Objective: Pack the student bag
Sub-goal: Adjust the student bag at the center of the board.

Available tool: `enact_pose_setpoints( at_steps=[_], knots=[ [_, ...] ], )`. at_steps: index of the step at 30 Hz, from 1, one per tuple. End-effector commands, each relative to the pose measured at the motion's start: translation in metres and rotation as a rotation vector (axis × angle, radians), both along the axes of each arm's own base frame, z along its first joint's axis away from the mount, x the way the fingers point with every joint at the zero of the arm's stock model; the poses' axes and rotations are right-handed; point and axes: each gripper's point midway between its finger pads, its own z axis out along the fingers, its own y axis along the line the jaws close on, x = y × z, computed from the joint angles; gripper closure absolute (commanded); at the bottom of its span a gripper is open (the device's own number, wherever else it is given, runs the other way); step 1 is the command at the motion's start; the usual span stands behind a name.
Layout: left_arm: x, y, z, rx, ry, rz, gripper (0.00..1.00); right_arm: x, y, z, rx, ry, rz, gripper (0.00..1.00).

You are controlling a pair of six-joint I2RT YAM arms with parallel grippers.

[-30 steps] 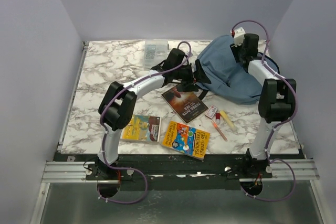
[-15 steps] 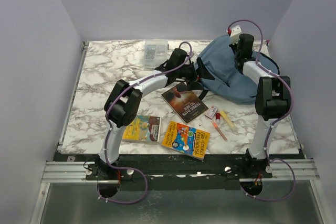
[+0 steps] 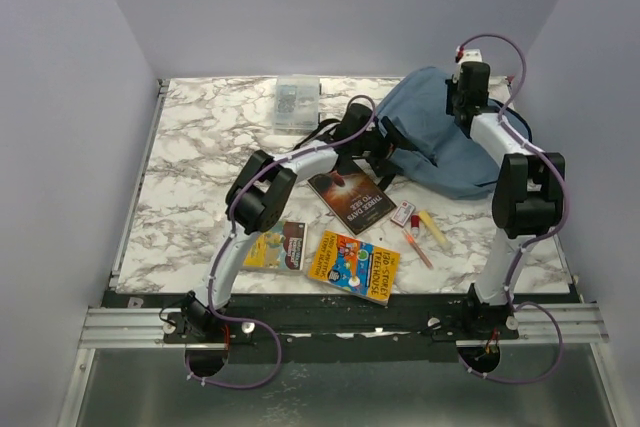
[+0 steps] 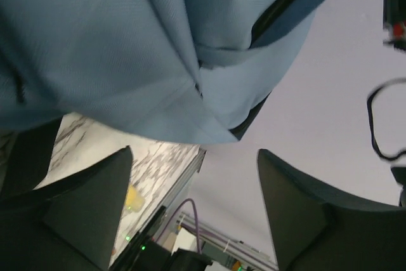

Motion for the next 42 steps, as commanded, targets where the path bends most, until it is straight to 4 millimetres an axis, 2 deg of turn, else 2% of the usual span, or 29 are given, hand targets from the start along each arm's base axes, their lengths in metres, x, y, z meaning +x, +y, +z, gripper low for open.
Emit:
enact_pose_setpoints(
  at_steps=[1,4,9,13,17,20,23,25,29,32,34,35,39,42],
  knots=[
    [0.021,-0.021,-0.011,-0.028,0.025,0.06,0.25,-0.019,0.014,0.021,0.188,0.018,-0.06,0.99],
    [0.028,-0.031,-0.019,-0.04,0.036,0.064,0.3,-0.03,0.019,0.025,0.251,0.04,-0.081,1.0],
    [0.04,-0.047,-0.016,-0.08,0.024,0.061,0.51,-0.053,0.038,0.023,0.397,0.094,-0.088,1.0],
    [0.04,-0.057,-0.012,-0.1,0.001,0.041,0.65,-0.075,0.059,0.016,0.552,0.151,-0.081,0.99],
    [0.039,-0.057,-0.012,-0.098,-0.002,0.038,0.76,-0.106,0.081,-0.011,0.672,0.262,-0.065,0.99],
    [0.038,-0.059,-0.009,-0.103,-0.006,0.034,0.83,-0.125,0.106,-0.025,0.769,0.328,0.008,0.99],
    [0.038,-0.061,-0.008,-0.108,-0.015,0.032,0.88,-0.143,0.131,-0.021,0.888,0.359,0.093,0.99],
    [0.037,-0.061,-0.008,-0.11,-0.009,0.028,0.94,-0.155,0.137,-0.018,0.93,0.37,0.107,0.99],
    [0.037,-0.061,-0.008,-0.108,-0.013,0.029,0.97,-0.174,0.142,-0.016,0.972,0.37,0.107,1.0],
    [0.037,-0.06,-0.006,-0.108,-0.019,0.028,0.99,-0.183,0.138,-0.032,0.962,0.395,0.069,1.0],
    [0.034,-0.057,-0.002,-0.108,-0.022,0.016,0.99,-0.183,0.133,-0.034,0.939,0.389,0.049,0.99],
    [0.031,-0.055,0.003,-0.107,-0.034,0.007,0.97,-0.181,0.13,-0.03,0.927,0.374,0.036,0.99],
    [0.023,-0.035,0.015,-0.075,-0.072,0.004,0.8,-0.167,0.111,-0.008,0.842,0.265,-0.003,0.99],
    [0.018,-0.015,0.022,-0.05,-0.094,0.011,0.77,-0.155,0.101,0.006,0.783,0.23,-0.002,0.99]
  ],
)
